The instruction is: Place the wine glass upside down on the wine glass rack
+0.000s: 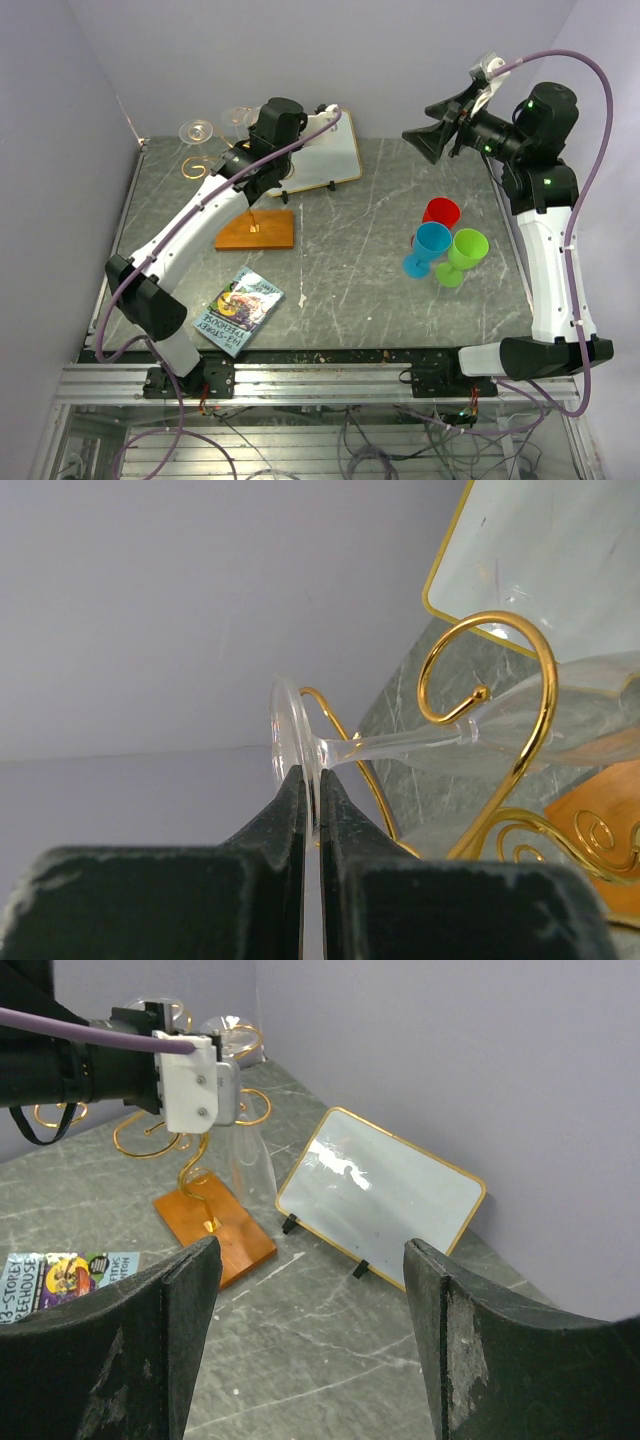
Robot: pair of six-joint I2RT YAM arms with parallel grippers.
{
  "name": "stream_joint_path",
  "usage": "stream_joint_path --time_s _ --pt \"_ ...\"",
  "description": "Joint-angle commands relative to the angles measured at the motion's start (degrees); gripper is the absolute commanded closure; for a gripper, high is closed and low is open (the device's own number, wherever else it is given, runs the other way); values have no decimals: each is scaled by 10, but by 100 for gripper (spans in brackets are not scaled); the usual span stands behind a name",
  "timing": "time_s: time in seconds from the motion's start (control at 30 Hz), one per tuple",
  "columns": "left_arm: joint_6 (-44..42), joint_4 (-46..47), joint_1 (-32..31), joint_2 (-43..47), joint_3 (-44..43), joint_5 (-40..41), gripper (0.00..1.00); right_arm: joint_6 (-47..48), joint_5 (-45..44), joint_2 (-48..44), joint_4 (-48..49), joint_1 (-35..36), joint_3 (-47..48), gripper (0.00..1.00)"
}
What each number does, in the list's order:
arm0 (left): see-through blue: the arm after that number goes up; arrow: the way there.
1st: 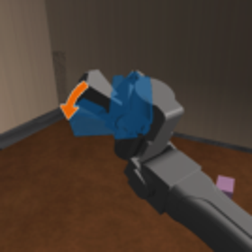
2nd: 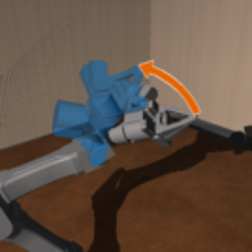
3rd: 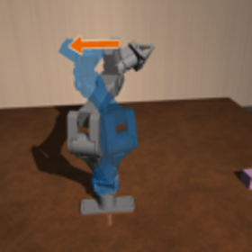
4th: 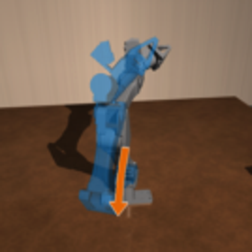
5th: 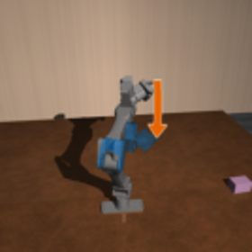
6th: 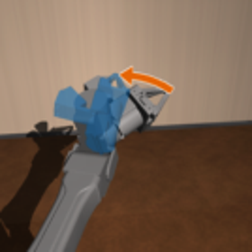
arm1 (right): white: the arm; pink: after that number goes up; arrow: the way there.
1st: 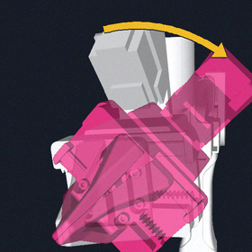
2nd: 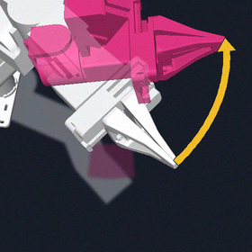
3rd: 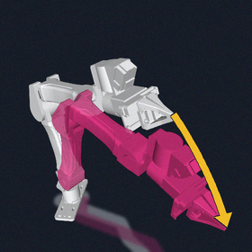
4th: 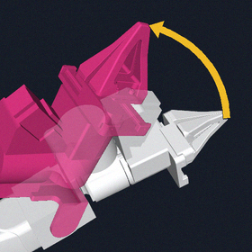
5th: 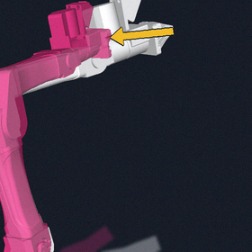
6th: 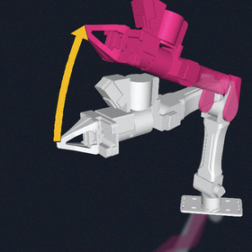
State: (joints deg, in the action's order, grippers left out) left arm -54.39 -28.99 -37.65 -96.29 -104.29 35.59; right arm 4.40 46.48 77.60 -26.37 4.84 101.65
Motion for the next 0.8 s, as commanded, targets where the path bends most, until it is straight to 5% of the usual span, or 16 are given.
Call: stream_joint_path --time_s 0.0,0.77 --pt "5 -6 0 27 -5 -12 91 -9 10 -8 18 -7 -7 27" --pt "26 -47 -14 34 -36 -84 92 -14 13 -10 29 -17 -19 26"
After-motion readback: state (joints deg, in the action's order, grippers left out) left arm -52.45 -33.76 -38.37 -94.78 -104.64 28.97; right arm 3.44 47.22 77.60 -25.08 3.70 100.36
